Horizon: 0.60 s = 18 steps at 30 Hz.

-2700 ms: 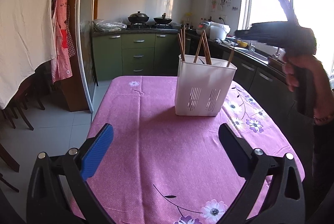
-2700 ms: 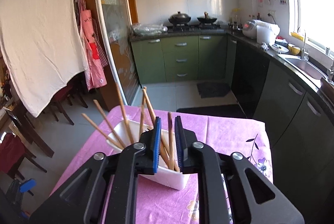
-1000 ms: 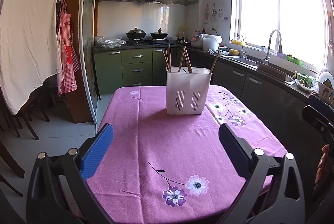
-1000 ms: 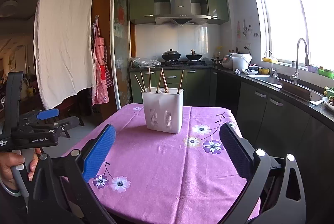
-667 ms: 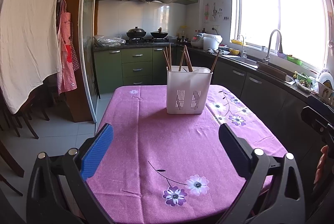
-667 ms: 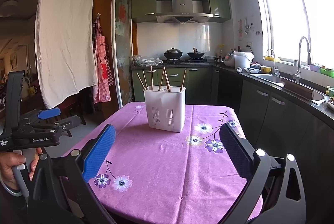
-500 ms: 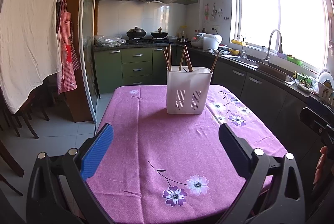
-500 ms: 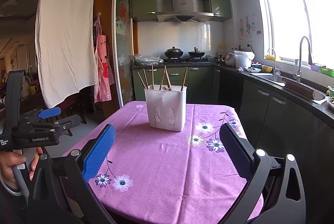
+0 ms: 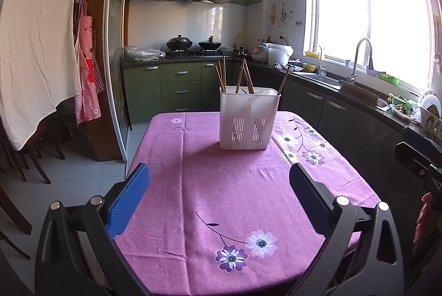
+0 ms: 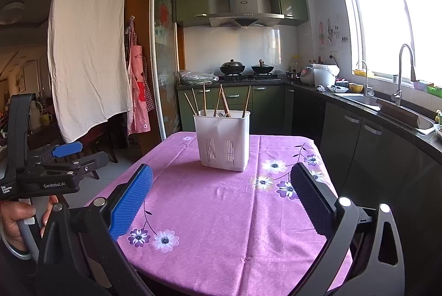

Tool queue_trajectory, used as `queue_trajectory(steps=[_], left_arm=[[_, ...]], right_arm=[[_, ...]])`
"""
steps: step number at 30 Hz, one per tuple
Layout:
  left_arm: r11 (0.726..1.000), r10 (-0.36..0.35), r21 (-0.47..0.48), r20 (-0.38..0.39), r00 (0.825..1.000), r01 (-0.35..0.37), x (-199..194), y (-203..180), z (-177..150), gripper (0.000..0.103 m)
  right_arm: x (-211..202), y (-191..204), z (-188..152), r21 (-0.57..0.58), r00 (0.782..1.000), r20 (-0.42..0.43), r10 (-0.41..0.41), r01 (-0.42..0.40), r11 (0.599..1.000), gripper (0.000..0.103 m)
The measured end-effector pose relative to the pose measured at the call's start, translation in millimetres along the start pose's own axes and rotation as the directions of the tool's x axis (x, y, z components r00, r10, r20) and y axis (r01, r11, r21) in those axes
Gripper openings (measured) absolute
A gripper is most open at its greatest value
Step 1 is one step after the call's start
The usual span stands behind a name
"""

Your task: Organize utensils

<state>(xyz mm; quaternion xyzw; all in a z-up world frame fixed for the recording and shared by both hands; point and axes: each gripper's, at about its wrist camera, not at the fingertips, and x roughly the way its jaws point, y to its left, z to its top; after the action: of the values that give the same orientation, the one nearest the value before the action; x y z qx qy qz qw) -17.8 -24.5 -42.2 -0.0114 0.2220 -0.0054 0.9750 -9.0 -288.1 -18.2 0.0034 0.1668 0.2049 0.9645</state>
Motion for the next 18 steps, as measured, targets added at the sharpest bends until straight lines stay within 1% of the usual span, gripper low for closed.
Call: queue_trajectory(steps=[18], left_arm=[[1.0, 0.009, 0.005, -0.01, 1.0, -0.009, 1.1, -0.4, -3.2, 0.096]], right_arm=[[2.7, -0.3, -2.4, -0.002, 1.0, -0.008, 0.005, -0.005, 1.0, 0.098]])
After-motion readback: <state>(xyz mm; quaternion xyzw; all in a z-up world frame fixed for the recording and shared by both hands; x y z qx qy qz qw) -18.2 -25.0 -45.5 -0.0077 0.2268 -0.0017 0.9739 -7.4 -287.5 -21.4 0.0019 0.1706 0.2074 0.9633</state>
